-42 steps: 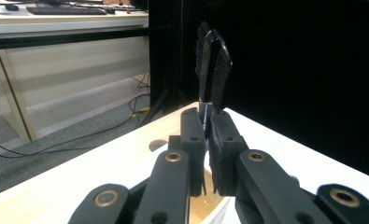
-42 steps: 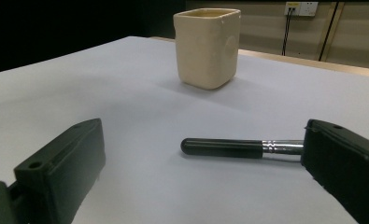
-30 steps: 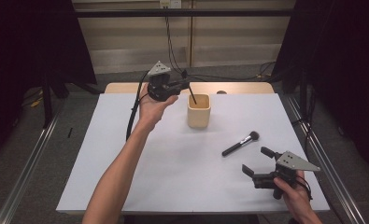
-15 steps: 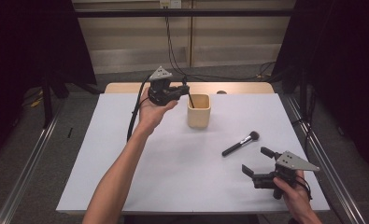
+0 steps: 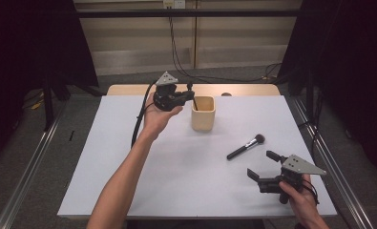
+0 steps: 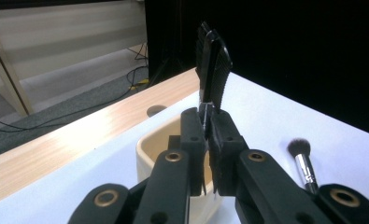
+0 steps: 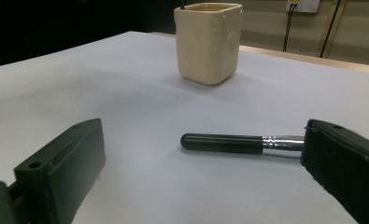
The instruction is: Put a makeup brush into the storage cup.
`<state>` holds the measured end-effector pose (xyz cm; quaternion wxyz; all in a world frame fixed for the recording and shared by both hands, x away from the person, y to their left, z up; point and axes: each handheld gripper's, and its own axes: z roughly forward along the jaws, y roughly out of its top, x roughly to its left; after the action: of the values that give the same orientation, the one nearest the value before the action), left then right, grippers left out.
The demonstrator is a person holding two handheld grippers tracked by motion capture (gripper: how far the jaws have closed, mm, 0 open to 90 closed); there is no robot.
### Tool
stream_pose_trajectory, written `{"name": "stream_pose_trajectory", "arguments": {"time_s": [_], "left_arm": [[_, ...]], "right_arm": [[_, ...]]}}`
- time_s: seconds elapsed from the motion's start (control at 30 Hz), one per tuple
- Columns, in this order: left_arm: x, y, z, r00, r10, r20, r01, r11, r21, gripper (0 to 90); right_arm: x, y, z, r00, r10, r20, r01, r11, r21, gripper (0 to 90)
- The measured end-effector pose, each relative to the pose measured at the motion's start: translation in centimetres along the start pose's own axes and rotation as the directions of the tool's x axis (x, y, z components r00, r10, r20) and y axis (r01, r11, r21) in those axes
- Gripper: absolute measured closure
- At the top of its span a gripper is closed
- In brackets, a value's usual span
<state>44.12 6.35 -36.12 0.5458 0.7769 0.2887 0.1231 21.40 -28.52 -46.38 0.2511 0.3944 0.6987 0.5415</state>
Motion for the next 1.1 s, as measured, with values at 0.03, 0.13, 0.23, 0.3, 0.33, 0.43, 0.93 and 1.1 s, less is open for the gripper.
{"name": "stream_pose_trajectory", "arguments": {"time_s": [0.03, 0.13, 0.23, 0.3, 0.33, 0.43, 0.93, 1.1], "left_arm": [[0.0, -0.1, 0.0, 1.0, 0.0, -0.002, 0.0, 1.0, 0.004, 85.7], [0.2, -0.5, 0.2, 1.0, -0.006, -0.001, 0.006, 0.9999, 0.01, 85.8], [0.2, -0.8, 0.3, 1.0, -0.007, -0.001, 0.007, 0.9999, 0.016, 85.7], [0.2, -1.0, 0.5, 0.9999, -0.011, 0.0, 0.011, 0.9997, 0.021, 85.7], [0.2, -1.1, 0.5, 1.0, -0.008, 0.0, 0.008, 0.9997, 0.023, 85.7], [0.1, -1.3, 0.8, 0.9999, -0.007, -0.009, 0.007, 0.9996, 0.028, 85.7], [0.2, -2.3, 1.8, 0.9996, -0.017, -0.02, 0.018, 0.9976, 0.067, 85.0], [0.3, -2.5, 1.8, 0.9994, -0.028, -0.019, 0.029, 0.9974, 0.066, 76.5]], "right_arm": [[0.0, 0.0, 0.0, 1.0, 0.0, -0.003, 0.0, 1.0, 0.002, 0.0], [0.0, 0.0, 0.0, 1.0, 0.002, -0.004, -0.002, 1.0, 0.0, 0.0], [0.1, 0.0, 0.1, 1.0, 0.001, -0.009, -0.001, 1.0, 0.001, 0.0], [0.1, 0.0, 0.1, 1.0, 0.001, -0.008, -0.001, 1.0, -0.001, 0.0], [0.1, 0.0, 0.1, 1.0, 0.001, -0.009, -0.001, 1.0, -0.001, 0.0], [0.1, 0.0, 0.1, 1.0, -0.001, -0.01, 0.001, 1.0, 0.001, 0.0], [0.2, 0.0, 0.2, 0.9998, -0.004, -0.021, 0.004, 1.0, 0.008, 0.0], [0.2, 0.0, 0.2, 0.9997, -0.007, -0.025, 0.007, 1.0, 0.009, 0.0]]}}
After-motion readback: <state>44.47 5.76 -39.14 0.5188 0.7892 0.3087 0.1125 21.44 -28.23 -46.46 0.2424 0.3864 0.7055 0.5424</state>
